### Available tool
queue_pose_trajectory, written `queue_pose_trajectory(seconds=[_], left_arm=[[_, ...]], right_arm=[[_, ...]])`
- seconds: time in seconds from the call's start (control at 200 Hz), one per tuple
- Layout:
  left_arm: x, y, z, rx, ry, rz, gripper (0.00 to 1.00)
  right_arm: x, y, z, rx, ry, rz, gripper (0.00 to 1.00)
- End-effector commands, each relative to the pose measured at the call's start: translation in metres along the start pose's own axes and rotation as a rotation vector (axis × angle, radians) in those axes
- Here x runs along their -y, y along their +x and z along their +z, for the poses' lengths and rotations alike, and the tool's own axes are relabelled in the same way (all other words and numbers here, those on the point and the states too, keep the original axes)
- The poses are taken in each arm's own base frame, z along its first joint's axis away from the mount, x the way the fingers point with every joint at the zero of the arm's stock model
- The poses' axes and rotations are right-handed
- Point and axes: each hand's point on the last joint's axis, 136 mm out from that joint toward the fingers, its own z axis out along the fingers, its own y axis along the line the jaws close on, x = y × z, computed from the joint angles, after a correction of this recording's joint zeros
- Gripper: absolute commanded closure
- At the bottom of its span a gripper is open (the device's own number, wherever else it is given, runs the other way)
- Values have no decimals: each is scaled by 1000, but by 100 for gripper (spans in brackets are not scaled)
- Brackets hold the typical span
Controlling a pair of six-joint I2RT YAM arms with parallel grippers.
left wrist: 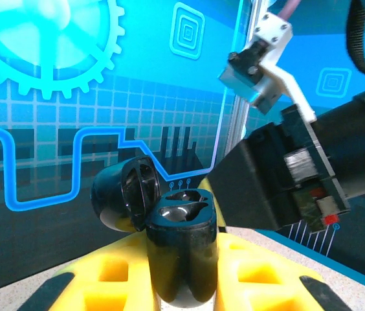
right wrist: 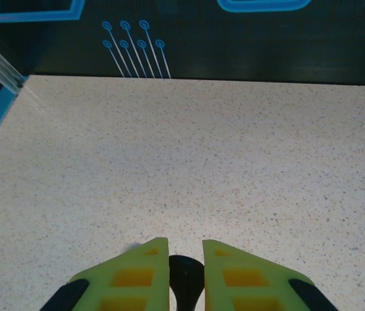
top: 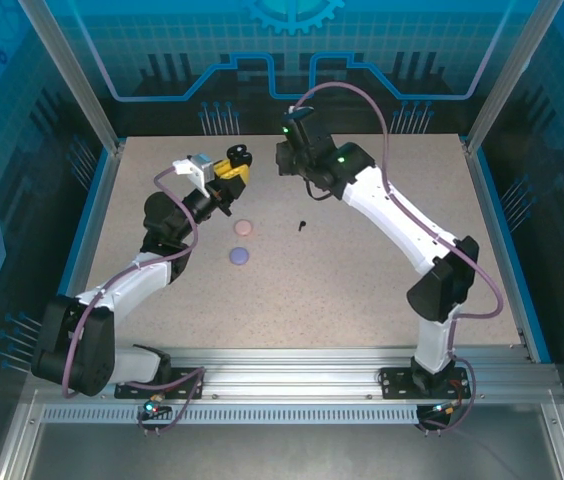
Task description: Insert the wireless bluetooth earbuds into the charging case
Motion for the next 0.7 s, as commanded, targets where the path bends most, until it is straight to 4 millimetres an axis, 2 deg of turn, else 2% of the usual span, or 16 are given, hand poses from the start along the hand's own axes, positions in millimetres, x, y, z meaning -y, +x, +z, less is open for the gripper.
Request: queue_pose_trajectory(seconds=[0.0,0.19,0.4,0.555,0.695], left_arm=[[4,3,-1,11,27,41,100],[17,8,1,10,85,69,100],[42,14,5,-14,194,99,100],[63,16,7,-39,286,104,100],[75,14,8,-48,335,99,100]], right_arm=[[-8,-32,-34,123,-104,11,84],[-23,-40,-67,200,-242,1,84],[-45,-44,-104,304,-363,-92,84],[-61,-37,-122,382,-436,-209,83],[-61,-27,-129,431,-475,-239,83]])
